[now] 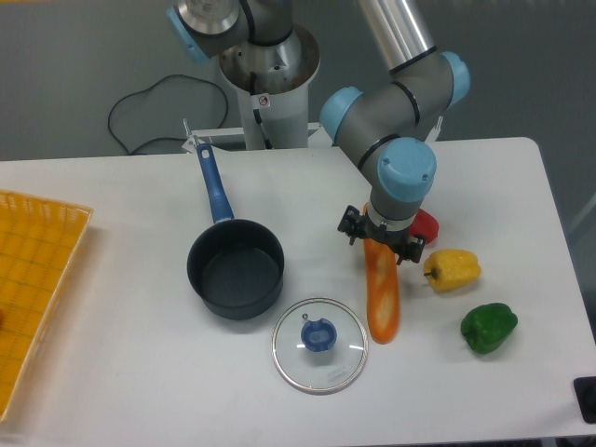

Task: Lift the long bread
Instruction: 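Close the gripper on the bread's upper end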

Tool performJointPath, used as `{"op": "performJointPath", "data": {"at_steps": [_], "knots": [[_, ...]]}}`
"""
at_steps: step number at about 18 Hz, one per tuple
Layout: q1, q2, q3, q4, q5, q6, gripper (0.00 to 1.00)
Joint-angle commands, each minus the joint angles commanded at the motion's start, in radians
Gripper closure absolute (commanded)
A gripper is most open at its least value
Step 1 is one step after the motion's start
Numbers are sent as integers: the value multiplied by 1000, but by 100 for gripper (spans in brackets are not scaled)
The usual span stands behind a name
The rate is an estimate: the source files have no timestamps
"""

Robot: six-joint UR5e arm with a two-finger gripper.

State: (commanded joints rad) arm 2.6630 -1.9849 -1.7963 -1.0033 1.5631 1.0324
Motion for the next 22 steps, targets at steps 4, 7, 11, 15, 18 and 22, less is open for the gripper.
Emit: {"op": "performJointPath", "data": {"at_steps": [4, 7, 11, 15, 18, 22], "knots": [[5, -14, 0, 11, 0, 0, 4], [5, -25, 0, 28, 0, 2, 5], [6, -29, 0, 28, 0, 2, 18], [6, -31, 0, 28, 0, 3, 34], [8, -31, 0, 28, 0, 18, 45], [8, -31, 0, 26, 2, 20, 68]]}}
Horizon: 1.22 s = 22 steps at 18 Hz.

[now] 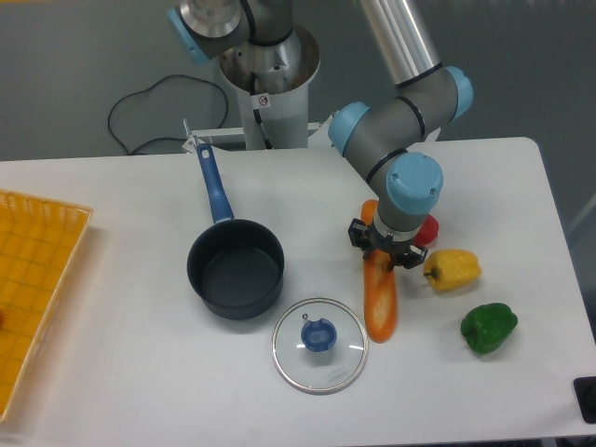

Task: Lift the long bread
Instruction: 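Close the gripper on the bread's upper end, then lift the gripped bread up off the table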

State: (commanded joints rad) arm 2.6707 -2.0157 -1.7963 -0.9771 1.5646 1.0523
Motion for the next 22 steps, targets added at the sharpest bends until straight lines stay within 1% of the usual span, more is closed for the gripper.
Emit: {"op": "performJointPath", "data": {"at_steps": [3, 7, 11, 15, 17, 22], "knots": [[0, 2, 0, 0, 0, 11, 79], [6, 5, 0, -2, 0, 32, 87], [9, 12, 3, -5, -2, 34, 87], [17, 41, 6, -20, 0, 34, 88], [17, 51, 14, -49, 0, 34, 88], [18, 72, 61, -146, 5, 34, 89]]}}
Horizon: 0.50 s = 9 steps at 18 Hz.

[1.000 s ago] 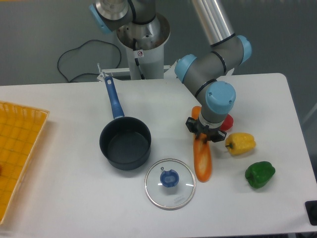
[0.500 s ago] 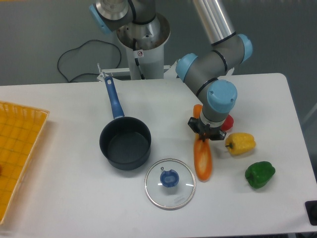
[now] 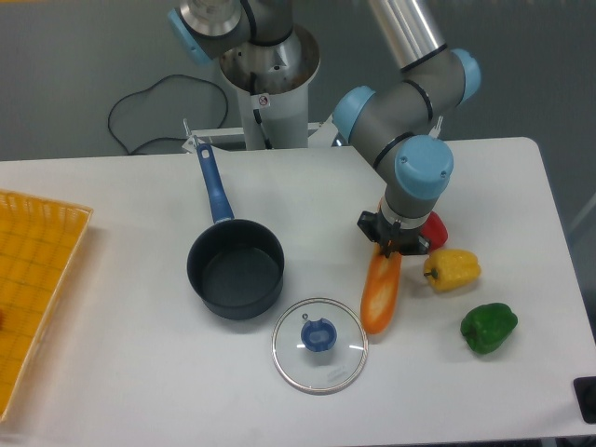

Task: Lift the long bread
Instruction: 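Lift the gripped bread up off the table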

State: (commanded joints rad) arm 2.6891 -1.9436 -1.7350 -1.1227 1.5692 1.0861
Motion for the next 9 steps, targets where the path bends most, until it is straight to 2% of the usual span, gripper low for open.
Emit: {"op": "performJointPath", "data": {"at_steps": [6, 9], "knots": [[-11, 21, 54, -107, 6, 0, 88], [-15, 31, 112, -181, 6, 0, 88]]}}
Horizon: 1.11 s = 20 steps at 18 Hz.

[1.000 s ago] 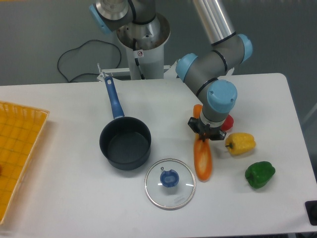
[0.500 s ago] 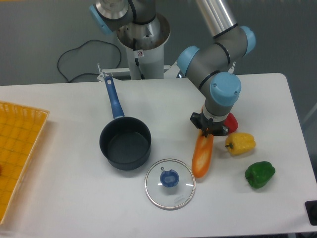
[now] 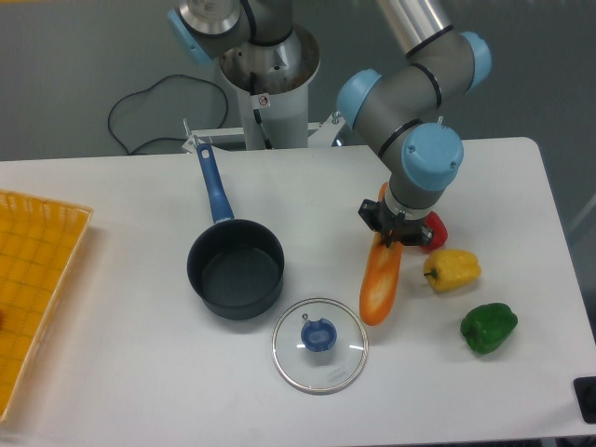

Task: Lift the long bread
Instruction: 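Lift the gripped bread up off the table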

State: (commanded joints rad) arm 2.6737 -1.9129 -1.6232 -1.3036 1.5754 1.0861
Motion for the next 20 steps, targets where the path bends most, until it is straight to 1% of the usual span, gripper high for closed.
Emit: {"op": "performJointPath", "data": {"at_steps": [3, 5, 10, 13, 16, 20], "knots": [[-2, 5, 74, -78, -2, 2, 88], [-2, 11, 104, -106, -2, 11, 88], [3, 35, 123, -114, -2, 77, 88], [5, 34, 146, -117, 11, 118, 88], [5, 34, 164, -137, 25, 135, 88], [5, 32, 166, -137, 26, 138, 88]]}}
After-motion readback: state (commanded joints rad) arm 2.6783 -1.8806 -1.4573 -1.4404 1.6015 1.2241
